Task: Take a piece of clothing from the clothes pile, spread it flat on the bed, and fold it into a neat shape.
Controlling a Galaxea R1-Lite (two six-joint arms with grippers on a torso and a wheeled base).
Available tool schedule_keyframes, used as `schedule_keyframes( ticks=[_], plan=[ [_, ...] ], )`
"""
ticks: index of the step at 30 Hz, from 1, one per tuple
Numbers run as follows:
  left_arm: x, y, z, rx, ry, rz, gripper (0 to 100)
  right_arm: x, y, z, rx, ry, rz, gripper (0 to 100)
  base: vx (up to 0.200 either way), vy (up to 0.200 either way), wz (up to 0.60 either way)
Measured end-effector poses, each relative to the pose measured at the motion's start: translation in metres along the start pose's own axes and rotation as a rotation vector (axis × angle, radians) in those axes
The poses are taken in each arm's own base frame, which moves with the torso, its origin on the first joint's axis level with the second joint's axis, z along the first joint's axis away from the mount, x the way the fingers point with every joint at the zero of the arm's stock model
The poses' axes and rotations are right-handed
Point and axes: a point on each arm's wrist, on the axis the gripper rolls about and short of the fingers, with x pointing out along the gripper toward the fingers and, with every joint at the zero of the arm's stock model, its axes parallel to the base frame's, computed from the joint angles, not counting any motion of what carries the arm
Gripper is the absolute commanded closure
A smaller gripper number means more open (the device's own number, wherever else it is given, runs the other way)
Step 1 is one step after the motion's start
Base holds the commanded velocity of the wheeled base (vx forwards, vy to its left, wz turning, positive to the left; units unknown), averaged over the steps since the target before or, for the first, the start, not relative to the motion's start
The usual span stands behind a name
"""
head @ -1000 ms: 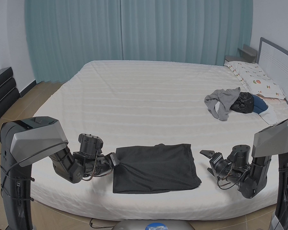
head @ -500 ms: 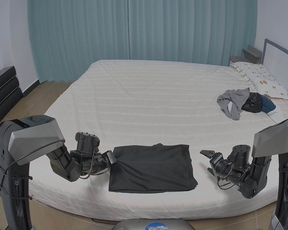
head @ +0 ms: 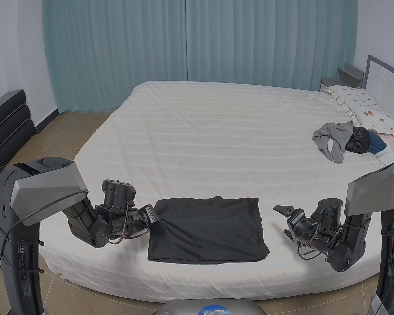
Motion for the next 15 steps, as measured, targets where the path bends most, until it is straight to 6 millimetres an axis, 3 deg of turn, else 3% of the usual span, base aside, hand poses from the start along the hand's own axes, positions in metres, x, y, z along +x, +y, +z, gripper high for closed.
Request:
schedule_keyframes(
  ticks=[15],
  plan=[
    [-0.0002, -0.0027, -0.0044, -0.02, 0.012, -0.002, 100, 0.0, 0.0006, -0.0018, -0.01, 0.003, 0.001, 0, 0.0, 0.0, 0.0]
  ],
)
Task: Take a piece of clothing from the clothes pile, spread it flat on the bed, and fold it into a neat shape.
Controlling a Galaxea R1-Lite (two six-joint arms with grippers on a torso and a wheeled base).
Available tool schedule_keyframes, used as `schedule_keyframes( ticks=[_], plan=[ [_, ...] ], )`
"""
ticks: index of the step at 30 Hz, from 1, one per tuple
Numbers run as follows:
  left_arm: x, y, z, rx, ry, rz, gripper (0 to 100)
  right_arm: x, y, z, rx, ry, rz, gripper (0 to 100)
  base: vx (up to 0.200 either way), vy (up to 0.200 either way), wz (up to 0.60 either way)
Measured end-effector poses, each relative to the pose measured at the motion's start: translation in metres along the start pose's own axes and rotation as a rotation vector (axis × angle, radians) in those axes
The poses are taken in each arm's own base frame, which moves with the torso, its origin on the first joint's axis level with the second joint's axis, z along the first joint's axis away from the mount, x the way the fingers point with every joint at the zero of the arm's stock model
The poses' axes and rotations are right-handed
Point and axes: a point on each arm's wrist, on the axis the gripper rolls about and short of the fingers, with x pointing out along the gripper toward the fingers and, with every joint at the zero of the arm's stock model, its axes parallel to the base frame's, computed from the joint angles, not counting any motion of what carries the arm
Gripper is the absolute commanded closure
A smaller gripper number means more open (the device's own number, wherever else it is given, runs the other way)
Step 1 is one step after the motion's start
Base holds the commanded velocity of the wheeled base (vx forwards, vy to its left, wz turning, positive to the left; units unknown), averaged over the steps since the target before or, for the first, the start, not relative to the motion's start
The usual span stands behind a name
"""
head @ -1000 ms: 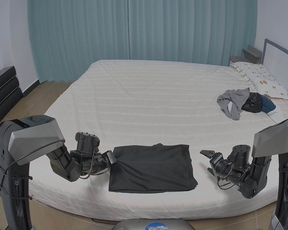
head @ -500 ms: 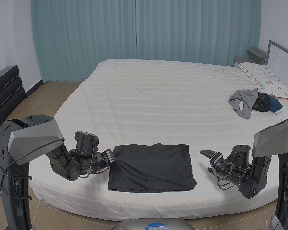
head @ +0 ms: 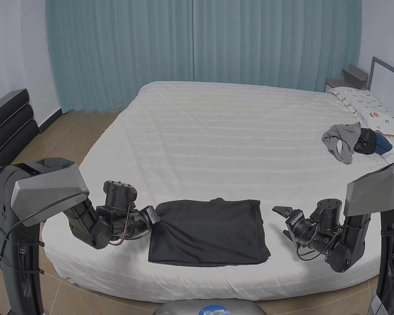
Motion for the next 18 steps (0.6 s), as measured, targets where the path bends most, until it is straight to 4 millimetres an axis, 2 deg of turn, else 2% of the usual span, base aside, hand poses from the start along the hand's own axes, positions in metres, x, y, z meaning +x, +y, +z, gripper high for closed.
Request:
schedule_keyframes(
  ticks=[8, 9, 18],
  plan=[
    [-0.0017, -0.001, -0.0043, -0.02, 0.012, 0.002, 100, -0.0002, 0.0003, -0.0012, -0.005, 0.003, 0.0, 0, 0.0, 0.0, 0.0],
    [-0.002, -0.0014, -0.0047, -0.029, 0.013, 0.001, 0, -0.0003, 0.0001, -0.0013, -0.005, 0.004, -0.001, 0, 0.0, 0.0, 0.0],
    [-0.0053, -0.0027, -0.0071, -0.039, 0.019, 0.001, 0, -0.0024, -0.0003, -0.0054, -0.028, 0.018, -0.006, 0, 0.0, 0.0, 0.0]
  ],
)
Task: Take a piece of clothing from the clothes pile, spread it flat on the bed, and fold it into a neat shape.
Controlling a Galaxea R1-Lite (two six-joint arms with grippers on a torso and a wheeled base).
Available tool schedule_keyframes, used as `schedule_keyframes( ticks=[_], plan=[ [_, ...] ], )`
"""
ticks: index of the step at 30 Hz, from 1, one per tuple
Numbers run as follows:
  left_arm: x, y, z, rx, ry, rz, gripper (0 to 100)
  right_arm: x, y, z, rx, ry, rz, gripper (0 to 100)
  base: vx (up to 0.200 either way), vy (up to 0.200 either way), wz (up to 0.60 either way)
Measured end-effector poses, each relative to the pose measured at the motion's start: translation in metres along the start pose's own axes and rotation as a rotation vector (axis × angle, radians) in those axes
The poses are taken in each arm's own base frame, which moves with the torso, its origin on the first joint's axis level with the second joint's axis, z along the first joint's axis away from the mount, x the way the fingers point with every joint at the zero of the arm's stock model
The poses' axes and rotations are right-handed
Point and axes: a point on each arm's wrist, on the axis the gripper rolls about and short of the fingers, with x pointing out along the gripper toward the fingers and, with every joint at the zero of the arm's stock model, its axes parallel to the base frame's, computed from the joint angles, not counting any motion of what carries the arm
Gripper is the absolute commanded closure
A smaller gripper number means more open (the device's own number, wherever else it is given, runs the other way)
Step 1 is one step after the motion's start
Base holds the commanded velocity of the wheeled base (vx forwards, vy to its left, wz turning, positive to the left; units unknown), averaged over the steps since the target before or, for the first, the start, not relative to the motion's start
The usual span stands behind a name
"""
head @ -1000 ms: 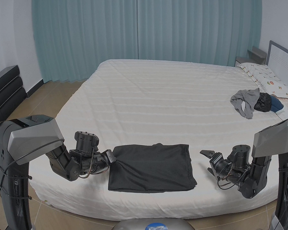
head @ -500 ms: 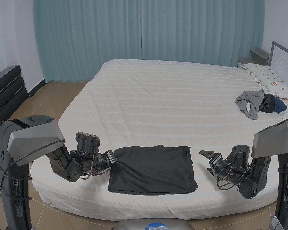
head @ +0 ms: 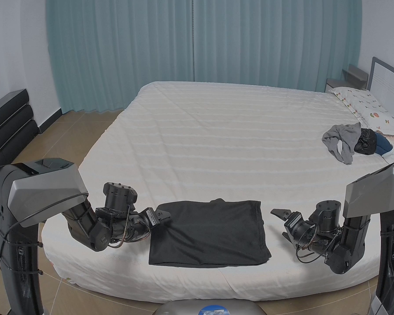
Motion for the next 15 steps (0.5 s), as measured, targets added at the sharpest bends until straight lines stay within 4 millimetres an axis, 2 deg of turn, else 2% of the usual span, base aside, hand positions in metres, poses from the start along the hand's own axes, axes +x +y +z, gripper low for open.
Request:
schedule_keyframes(
  ticks=[9, 15],
  plan=[
    [-0.003, 0.002, 0.004, -0.05, -0.011, 0.002, 0, -0.001, -0.001, -0.002, -0.011, 0.01, -0.005, 0, 0.0, 0.0, 0.0],
    [-0.011, 0.002, 0.008, -0.079, -0.026, 0.003, 0, -0.002, 0.001, -0.006, -0.054, 0.022, -0.003, 0, 0.0, 0.0, 0.0]
  ],
)
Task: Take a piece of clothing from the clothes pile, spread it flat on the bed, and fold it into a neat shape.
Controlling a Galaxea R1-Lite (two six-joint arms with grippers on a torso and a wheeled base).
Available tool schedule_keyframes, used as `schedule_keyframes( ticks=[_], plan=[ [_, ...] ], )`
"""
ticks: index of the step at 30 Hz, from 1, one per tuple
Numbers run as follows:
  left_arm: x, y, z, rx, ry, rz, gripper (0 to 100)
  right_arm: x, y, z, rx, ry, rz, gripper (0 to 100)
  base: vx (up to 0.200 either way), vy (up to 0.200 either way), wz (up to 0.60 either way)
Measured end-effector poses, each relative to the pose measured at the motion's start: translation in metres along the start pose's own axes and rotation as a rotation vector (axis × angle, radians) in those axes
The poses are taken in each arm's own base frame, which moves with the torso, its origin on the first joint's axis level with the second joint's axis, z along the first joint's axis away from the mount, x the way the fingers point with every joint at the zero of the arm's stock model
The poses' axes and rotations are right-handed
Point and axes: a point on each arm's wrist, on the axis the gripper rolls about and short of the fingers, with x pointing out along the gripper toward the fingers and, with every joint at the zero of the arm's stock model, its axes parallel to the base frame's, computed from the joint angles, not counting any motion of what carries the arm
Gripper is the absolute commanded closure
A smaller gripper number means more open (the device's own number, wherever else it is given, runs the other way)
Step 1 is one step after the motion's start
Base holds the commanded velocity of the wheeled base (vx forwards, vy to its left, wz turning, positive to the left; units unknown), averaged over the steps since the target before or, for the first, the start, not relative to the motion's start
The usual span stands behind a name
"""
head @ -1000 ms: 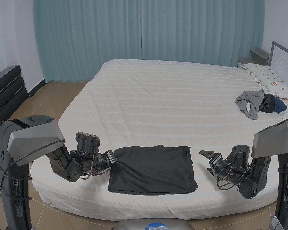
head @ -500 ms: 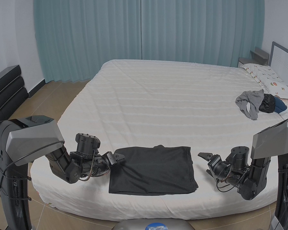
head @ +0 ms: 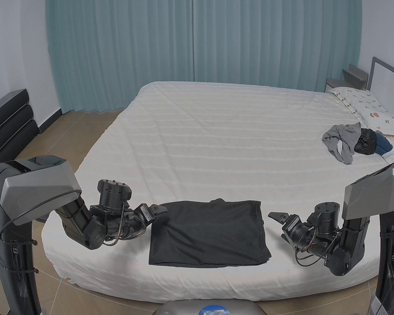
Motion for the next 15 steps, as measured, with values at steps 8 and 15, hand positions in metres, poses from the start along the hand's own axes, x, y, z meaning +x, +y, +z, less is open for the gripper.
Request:
schedule_keyframes(
  ticks=[8, 15],
  plan=[
    [-0.014, 0.0, 0.006, -0.001, -0.104, 0.027, 0, -0.004, 0.005, -0.002, -0.086, 0.005, 0.009, 0, 0.0, 0.0, 0.0],
    [-0.038, -0.005, 0.01, 0.004, -0.202, 0.056, 0, -0.022, 0.014, -0.006, -0.254, -0.007, 0.018, 0, 0.0, 0.0, 0.0]
  ],
)
